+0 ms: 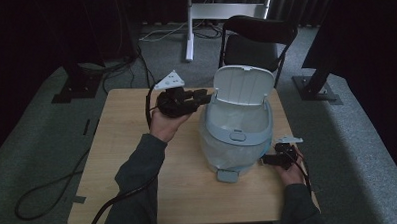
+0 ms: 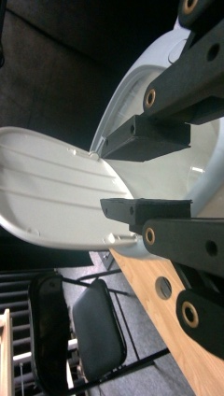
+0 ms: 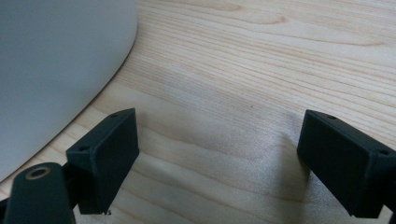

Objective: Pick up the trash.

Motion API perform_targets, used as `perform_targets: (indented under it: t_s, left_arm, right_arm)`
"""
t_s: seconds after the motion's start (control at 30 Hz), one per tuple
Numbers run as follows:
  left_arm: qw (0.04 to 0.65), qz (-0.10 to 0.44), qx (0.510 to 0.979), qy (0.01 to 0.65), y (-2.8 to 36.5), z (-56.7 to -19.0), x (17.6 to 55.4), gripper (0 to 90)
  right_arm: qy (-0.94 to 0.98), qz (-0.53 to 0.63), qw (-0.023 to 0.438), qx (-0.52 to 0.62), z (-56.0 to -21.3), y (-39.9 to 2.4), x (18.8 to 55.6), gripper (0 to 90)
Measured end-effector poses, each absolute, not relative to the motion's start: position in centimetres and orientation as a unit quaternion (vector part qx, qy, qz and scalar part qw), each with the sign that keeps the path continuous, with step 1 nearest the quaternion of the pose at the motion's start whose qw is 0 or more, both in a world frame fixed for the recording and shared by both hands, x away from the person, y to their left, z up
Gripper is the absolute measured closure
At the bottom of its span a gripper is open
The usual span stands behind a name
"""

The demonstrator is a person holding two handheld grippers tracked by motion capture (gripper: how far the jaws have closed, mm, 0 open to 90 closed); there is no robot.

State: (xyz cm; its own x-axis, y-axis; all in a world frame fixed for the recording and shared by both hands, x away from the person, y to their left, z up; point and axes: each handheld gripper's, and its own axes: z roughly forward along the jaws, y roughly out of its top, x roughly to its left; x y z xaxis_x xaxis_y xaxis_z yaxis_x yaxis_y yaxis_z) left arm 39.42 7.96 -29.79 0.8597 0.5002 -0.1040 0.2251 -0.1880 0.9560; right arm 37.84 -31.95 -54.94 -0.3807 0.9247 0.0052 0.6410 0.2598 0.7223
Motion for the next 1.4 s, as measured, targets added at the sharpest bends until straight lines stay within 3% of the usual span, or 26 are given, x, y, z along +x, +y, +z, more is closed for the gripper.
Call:
perform_targets:
  t_s: [0.87,1.4]
  left_arm:
    - [0.58,0.156,0.729,0.329,16.5,-32.1,39.7,65.4]
    - [0.572,0.157,0.722,0.357,18.3,-33.6,39.7,64.2]
  right_arm:
    - [0.764,0.327,0.217,0.513,-54.9,-31.9,37.8,11.6]
    - [0.764,0.328,0.217,0.512,-54.9,-31.9,37.8,11.7]
